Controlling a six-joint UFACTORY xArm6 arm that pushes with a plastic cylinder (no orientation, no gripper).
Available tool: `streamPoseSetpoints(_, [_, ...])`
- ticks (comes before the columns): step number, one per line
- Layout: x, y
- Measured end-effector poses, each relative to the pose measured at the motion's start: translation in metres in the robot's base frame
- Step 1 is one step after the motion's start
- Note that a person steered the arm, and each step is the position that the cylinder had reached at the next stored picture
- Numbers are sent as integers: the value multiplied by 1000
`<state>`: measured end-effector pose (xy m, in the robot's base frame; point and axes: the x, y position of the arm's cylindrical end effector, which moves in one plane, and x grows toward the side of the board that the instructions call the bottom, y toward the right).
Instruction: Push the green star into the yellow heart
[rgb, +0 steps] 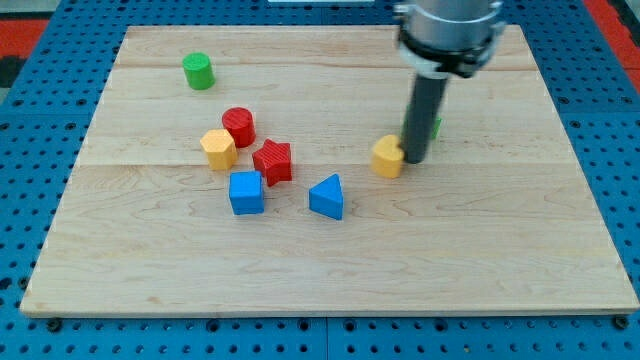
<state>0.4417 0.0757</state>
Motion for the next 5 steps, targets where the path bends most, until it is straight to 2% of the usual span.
streamPoseSetpoints(1, [26, 13])
streamPoseSetpoints(2, [-5, 100])
streamPoseSetpoints(3, [-58, 102])
streamPoseSetpoints(4, [-72, 63])
streamPoseSetpoints(5, [-49, -6])
